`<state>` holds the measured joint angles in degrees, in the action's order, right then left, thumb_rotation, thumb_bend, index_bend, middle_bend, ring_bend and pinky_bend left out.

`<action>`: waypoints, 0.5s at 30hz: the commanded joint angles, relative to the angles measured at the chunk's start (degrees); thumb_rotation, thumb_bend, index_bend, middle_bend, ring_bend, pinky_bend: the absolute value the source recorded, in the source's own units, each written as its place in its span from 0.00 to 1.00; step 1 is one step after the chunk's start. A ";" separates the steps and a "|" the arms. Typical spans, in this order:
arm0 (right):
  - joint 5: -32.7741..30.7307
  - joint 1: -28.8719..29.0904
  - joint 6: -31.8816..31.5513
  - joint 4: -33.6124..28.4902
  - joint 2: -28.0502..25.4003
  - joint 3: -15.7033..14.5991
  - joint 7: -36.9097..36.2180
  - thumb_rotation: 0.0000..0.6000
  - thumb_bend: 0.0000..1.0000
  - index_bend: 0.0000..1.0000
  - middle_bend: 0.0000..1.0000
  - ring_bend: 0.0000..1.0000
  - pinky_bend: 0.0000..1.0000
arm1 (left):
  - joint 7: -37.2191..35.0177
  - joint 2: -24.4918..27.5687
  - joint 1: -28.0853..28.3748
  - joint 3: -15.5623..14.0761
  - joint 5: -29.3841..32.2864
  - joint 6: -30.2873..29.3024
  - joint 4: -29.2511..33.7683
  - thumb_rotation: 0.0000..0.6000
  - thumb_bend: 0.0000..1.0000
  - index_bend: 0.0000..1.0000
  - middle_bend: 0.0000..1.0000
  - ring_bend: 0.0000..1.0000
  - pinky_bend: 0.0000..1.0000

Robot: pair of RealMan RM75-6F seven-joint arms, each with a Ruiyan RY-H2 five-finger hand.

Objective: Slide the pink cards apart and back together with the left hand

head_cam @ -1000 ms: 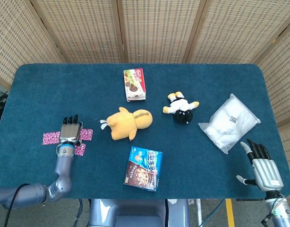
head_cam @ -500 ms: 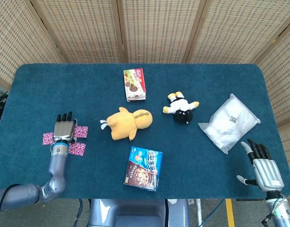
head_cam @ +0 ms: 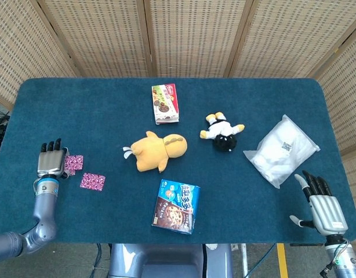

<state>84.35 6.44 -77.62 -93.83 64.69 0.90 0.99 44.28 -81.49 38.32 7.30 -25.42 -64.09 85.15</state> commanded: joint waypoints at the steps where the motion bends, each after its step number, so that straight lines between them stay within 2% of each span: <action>1: 0.06 -0.02 0.00 -0.08 0.02 -0.07 0.20 1.00 0.00 0.00 0.00 0.00 0.00 | -1.99 0.94 -1.37 -1.07 -1.37 0.93 -0.73 1.00 0.33 0.55 0.00 0.00 0.00; 15: 0.40 -0.12 -0.36 -0.27 0.21 -0.14 1.06 1.00 0.00 0.00 0.00 0.00 0.00 | -4.80 0.20 -3.39 -2.14 -3.59 2.97 -4.62 1.00 0.33 0.55 0.00 0.00 0.00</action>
<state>84.75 6.31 -77.99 -94.09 64.90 0.76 2.05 39.40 -81.16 34.98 5.23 -28.92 -61.09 80.66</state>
